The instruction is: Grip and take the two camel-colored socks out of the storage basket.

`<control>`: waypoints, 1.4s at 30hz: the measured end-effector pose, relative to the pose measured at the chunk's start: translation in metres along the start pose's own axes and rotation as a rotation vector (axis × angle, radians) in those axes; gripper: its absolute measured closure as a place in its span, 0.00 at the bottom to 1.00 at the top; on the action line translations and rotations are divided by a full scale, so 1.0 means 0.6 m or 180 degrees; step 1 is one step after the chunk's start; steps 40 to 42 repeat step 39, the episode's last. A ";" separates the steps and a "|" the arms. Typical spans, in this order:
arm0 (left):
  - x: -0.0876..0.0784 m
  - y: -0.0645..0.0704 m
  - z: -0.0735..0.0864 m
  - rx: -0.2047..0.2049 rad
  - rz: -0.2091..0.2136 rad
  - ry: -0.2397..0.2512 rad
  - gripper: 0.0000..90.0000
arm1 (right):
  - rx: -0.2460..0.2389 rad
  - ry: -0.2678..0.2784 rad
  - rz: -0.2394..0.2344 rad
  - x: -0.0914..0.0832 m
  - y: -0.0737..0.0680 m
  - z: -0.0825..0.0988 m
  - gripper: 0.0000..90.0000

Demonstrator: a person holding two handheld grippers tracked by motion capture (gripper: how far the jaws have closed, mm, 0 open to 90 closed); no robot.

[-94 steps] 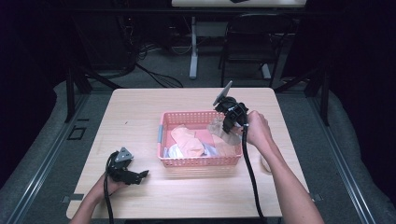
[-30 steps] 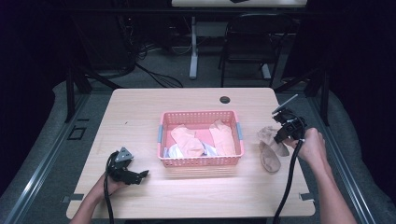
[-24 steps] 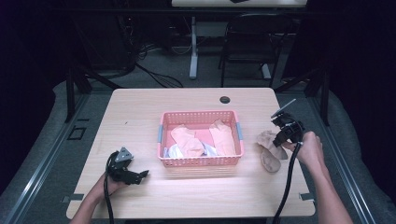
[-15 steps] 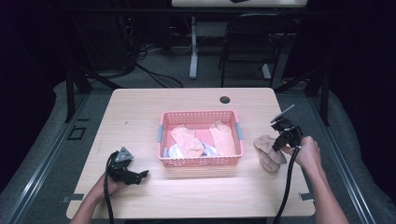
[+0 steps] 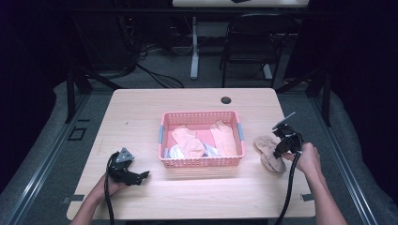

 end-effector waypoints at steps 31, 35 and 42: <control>0.000 0.000 0.000 -0.0002 -0.0002 -0.0001 0.00 | -0.0188 0.0602 0.0129 -0.089 -0.060 0.103 0.03; 0.000 0.000 0.000 -0.0006 -0.0002 0.0001 0.00 | -0.0190 0.0577 0.0139 -0.075 -0.066 0.120 0.00; 0.000 0.000 0.000 -0.0010 -0.0002 0.0001 0.00 | -0.0165 0.0473 0.0133 -0.062 -0.059 0.122 0.00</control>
Point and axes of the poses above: each handheld gripper's, and its own axes: x roughly forward along the jaws, z roughly out of its underside, y roughly to its right, the point moved 2 cm from there along x, roughly forward along the jaws, and after that the axes turned 7 degrees about y, right-handed, at the moved point
